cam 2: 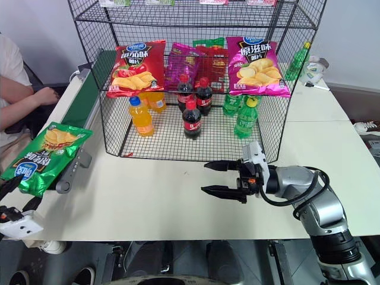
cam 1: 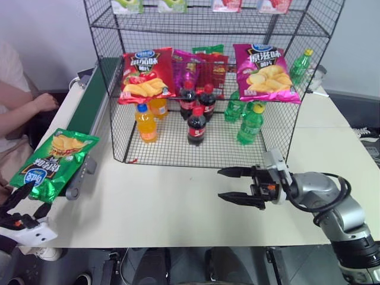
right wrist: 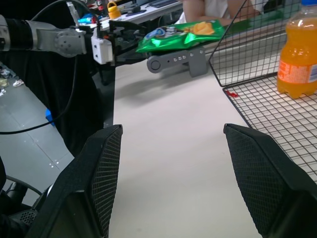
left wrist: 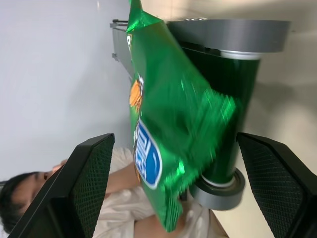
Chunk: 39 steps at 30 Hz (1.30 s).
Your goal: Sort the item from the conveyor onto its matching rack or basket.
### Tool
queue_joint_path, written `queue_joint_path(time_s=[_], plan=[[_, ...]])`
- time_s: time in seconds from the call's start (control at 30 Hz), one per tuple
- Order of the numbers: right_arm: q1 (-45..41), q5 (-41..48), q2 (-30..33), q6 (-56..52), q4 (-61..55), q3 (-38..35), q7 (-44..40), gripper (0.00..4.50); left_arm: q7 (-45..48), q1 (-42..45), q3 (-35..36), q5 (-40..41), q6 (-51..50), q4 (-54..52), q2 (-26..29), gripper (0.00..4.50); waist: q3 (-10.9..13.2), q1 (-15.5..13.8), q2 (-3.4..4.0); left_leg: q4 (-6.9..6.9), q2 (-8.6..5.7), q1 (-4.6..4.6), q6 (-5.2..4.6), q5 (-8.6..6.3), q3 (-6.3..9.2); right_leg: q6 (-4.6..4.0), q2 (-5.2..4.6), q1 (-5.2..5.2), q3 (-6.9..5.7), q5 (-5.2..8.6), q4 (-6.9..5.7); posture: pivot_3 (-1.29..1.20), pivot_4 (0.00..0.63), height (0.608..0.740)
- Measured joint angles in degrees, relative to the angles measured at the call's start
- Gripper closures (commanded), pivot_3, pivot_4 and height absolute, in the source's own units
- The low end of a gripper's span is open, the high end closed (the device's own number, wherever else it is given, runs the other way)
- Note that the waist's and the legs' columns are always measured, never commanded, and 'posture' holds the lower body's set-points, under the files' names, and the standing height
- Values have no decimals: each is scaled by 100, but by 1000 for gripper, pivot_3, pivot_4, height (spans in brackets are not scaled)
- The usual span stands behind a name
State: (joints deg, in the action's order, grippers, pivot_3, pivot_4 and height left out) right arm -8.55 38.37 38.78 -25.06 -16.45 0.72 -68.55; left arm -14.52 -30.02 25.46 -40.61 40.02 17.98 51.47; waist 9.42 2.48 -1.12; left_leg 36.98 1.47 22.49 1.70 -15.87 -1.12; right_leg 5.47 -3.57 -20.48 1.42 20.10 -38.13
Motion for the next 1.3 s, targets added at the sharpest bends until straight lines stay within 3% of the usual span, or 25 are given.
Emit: queue_joint_path(time_s=[0.37,0.47,0.63,0.7,0.97,1.3], plan=[[5,-117,1,260,312,-88,-110,1111,-171,-10,14,139,-63,227,131,277,0,-3,-1,1,0,-1,0,0,0,1,0,1,-1,0,-3,0,150,739],[5,-144,1,305,321,-131,-97,1070,-140,71,7,294,-8,292,168,1170,-1,-3,-1,2,0,-1,0,0,0,1,0,1,-1,0,-3,0,150,739],[-22,-195,1,356,405,-162,-41,1070,12,195,-65,531,50,367,184,3687,-1,1,-1,2,0,-1,0,0,-1,1,0,0,-1,0,-3,0,150,739],[-44,-217,1,364,461,-178,-32,1070,6,228,-85,531,46,370,184,4386,-1,0,-1,2,0,-1,0,0,-1,1,0,0,-1,0,-4,0,150,739],[-51,-243,1,455,560,-178,-57,1070,41,225,-147,689,71,380,184,4386,-2,-1,-3,2,-1,-1,0,0,-2,1,0,0,-1,-1,-6,0,150,739],[-66,-343,-3,614,792,-175,-167,1070,1324,513,270,2772,-206,-1098,11,4386,-4,-22,-6,8,-1,-1,0,0,-2,1,-1,4,-2,-1,-6,0,150,739]])
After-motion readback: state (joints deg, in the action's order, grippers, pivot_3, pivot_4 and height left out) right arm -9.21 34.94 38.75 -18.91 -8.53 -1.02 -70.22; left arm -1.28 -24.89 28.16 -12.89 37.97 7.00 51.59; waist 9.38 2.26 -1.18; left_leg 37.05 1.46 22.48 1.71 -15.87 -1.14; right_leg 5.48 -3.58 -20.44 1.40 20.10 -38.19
